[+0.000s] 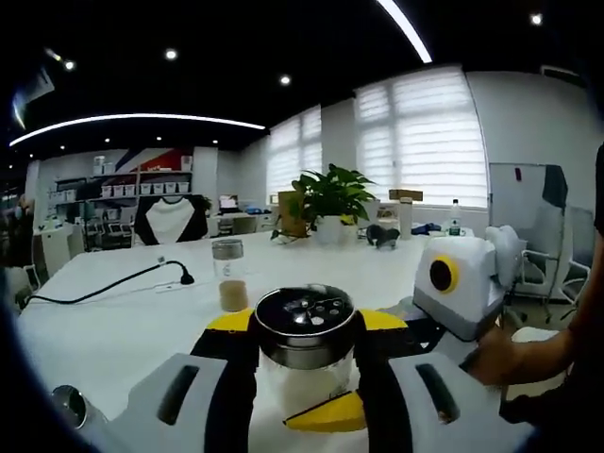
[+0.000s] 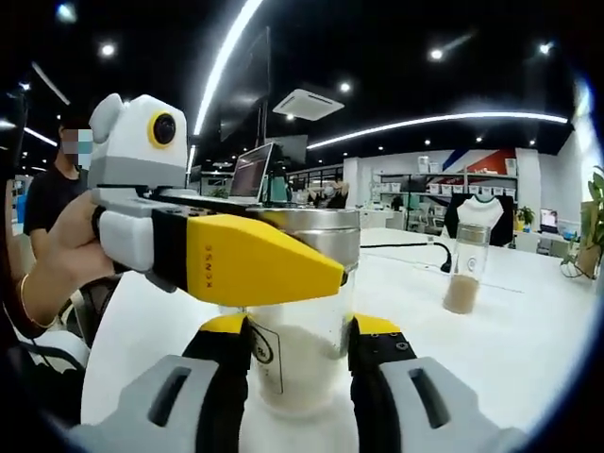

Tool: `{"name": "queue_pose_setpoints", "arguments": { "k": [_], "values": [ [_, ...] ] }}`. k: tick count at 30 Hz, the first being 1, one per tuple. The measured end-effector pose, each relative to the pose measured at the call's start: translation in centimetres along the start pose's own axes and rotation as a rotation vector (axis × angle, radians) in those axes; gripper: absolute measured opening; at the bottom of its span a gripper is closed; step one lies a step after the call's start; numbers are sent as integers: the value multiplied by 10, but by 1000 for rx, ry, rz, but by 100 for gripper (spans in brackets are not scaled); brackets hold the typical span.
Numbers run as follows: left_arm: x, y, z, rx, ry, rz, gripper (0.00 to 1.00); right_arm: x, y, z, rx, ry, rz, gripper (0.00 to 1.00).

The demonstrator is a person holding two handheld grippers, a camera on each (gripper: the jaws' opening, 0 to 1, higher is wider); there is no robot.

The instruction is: Rotate the seasoning bottle until the label or dispensing opening points toward the visible target arrow and the bottle remains upright within the marked orientation range

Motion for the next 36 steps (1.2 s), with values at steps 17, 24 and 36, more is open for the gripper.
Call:
{"name": "queue_pose_setpoints", "arguments": {
  "k": [17,24,36],
  "values": [
    [8,0,-9,23,23,29,42,0,-9,-7,24,-22,12,38],
    [6,-2,-8,24,14,37,42,-2,-8,-7,19,-43,15,38],
    [6,-2,-9,15,1,26,42,-1,-4,-8,1,-75,2,38]
  ]
}}
Point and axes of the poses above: the point that each gripper's makers call its tool centre point, and the gripper's own axes: y roughly backward along the fingers, x roughly to its left, z roughly out of its top, the point moved 7 cm from there along y, roughly backward along the fingers, and after that the axes turned 7 degrees about -y, right-handed, at the moved point
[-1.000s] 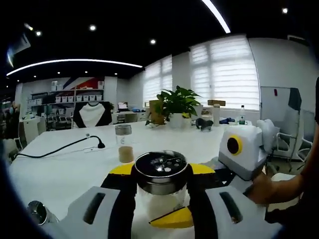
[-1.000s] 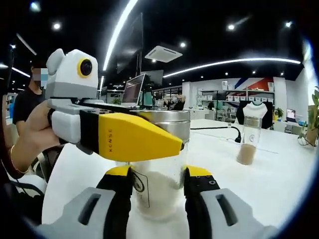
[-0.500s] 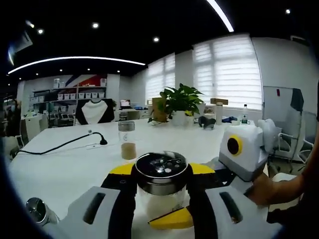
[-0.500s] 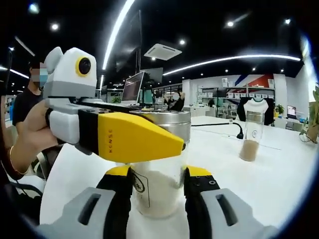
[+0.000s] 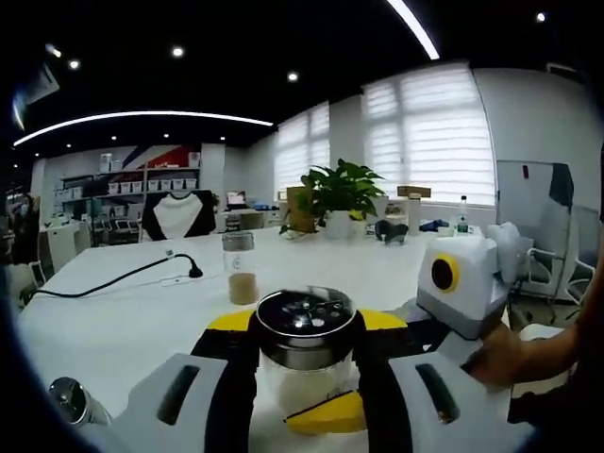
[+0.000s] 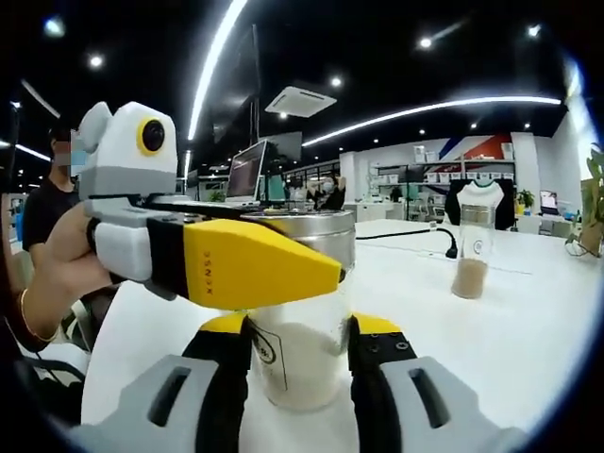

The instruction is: Rotate the seasoning bottle until the label or dispensing opening points toward the visible target arrow and the bottle remains upright within the marked orientation range

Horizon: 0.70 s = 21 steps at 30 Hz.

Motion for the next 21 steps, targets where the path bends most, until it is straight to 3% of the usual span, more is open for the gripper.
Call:
{"name": "queue_pose_setpoints", "arguments": {
  "k": [9,14,21],
  "values": [
    [2,-2,7,48,-65,-41,44,2,8,-1,11,3,-20,39],
    [6,1,15,10,-63,-62,44,2,14,1,5,-10,-15,40],
    [12,14,29,-36,-59,-39,49,-1,28,5,-5,-9,-23,43]
  ]
}}
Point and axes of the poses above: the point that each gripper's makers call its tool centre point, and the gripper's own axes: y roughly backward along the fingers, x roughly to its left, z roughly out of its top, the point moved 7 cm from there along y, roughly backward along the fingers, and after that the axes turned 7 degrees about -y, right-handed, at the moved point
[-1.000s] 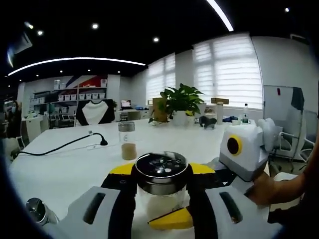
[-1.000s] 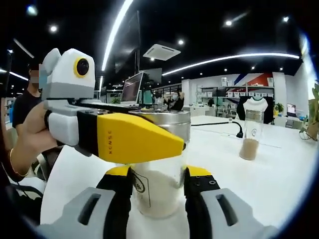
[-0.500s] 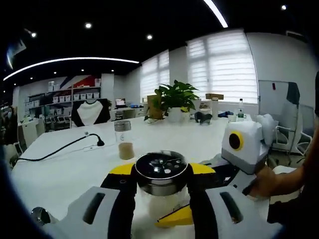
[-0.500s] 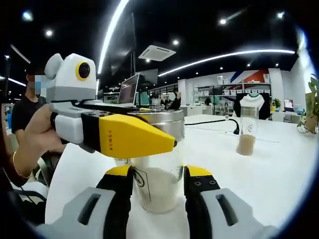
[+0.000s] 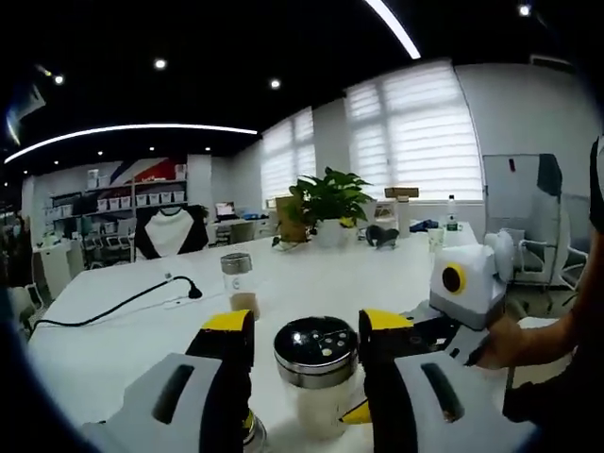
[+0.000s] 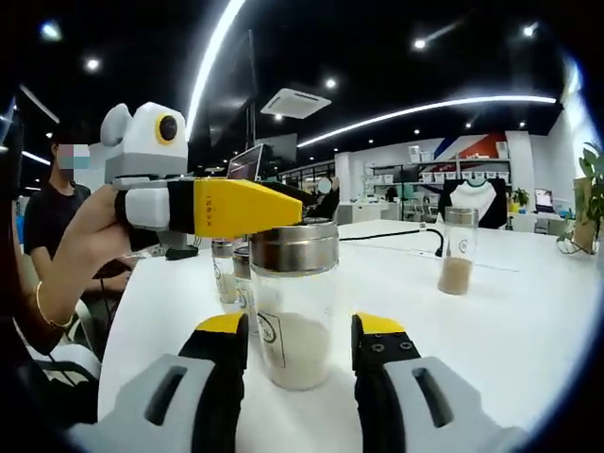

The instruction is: Rotate the seasoning bottle until the label or dispensing opening points toward the visible target arrow and the bottle remains upright within the marked orientation range

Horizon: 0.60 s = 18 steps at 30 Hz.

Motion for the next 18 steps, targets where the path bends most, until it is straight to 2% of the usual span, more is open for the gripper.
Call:
{"name": "queue_pose_setpoints", "arguments": {
  "k": [3,6,9,14,18],
  "values": [
    [3,5,6,-24,-10,23,57,-1,5,2,-10,-8,-3,45],
    [5,9,12,-44,-43,62,62,0,6,8,-49,-37,7,49],
    [8,11,12,-24,-50,67,64,1,7,11,-52,-32,8,50],
    [16,18,6,-5,-18,108,73,0,12,15,-56,-8,2,50],
    [20,22,2,11,-11,123,73,-1,16,17,-53,2,-3,50]
  ]
}}
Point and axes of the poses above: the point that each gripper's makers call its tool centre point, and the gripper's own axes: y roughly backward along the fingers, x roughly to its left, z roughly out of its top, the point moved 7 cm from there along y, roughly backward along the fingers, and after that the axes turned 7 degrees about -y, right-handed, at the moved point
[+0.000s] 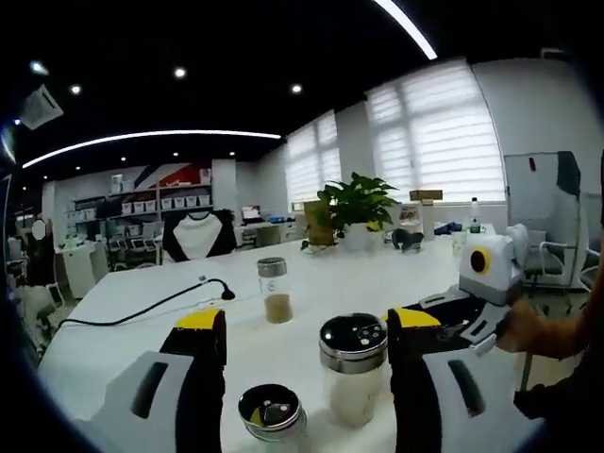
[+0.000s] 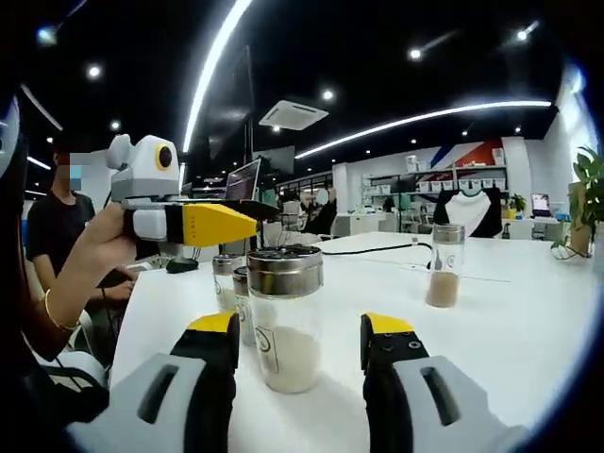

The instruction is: Rotate the seasoning bottle until the label or dispensing opening points toward the visible target arrow and the bottle remains upright within the marked orientation range

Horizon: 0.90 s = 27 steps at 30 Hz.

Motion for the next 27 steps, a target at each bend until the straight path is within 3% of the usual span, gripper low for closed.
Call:
{"name": "queue_pose_setpoints", "arguments": {
  "k": [14,18,27],
  "values": [
    [10,12,-3,4,10,7,78,-12,12,17,-22,48,-38,50],
    [10,13,-2,-16,20,9,78,-16,12,19,-42,28,-55,50],
    [11,18,2,-7,13,20,88,-30,15,20,-36,33,-90,50]
  ]
}}
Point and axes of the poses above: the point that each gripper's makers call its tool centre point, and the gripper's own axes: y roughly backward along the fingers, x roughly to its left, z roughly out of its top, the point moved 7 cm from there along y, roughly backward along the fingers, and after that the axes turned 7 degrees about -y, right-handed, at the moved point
